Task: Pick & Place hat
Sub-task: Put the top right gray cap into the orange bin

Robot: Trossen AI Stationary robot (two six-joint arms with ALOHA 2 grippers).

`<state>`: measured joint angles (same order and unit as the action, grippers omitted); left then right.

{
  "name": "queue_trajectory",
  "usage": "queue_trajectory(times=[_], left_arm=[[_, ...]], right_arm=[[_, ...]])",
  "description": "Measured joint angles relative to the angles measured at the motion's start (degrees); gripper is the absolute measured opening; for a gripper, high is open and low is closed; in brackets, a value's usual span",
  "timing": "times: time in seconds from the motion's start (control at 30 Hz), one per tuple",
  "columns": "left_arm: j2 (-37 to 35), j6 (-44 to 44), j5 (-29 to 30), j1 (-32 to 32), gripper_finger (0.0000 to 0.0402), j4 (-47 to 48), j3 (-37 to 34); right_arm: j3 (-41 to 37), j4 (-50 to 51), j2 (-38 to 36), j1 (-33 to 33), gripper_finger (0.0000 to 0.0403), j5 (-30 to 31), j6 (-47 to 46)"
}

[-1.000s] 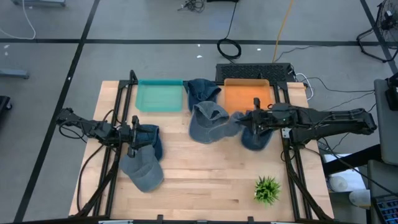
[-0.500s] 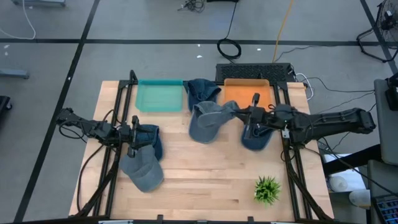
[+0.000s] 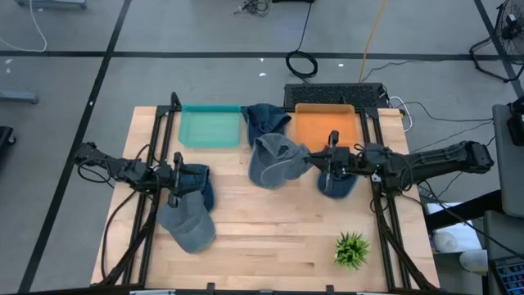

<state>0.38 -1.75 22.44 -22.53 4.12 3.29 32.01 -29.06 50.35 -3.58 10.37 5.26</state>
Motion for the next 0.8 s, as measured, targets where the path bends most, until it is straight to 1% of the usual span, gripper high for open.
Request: queue_trajectory(times=[0.07, 0.3, 0.43, 0.5, 0.7, 0.8], left_arm=[[0.0, 0.0, 0.0, 0.0, 0.023, 0.0, 0.0], [0.0, 0.0, 0.0, 0.0, 0.023, 0.0, 0.0], [0.0, 0.0, 0.0, 0.0, 0.023, 0.0, 0.0], [0.0, 0.0, 0.0, 0.0, 0.023, 0.0, 0.0], [0.0, 0.0, 0.0, 0.0, 0.023, 0.0, 0.0], [0.0, 0.0, 0.0, 0.0, 0.023, 0.0, 0.0]], right_arm=[[0.0, -1.8, 0.0, -0.9, 0.0, 0.6, 0.0], [0.1, -7.4, 2.5, -2.9, 0.0, 7.8, 0.4], [2.5, -7.7, 4.3, -2.9, 0.0, 7.8, 0.2], [4.8, -7.0, 5.3, -2.9, 0.0, 7.8, -0.1], [12.8, 1.1, 9.9, -2.9, 0.0, 7.8, -1.4], [15.6, 1.7, 11.9, -2.9, 0.0, 7.7, -1.4]])
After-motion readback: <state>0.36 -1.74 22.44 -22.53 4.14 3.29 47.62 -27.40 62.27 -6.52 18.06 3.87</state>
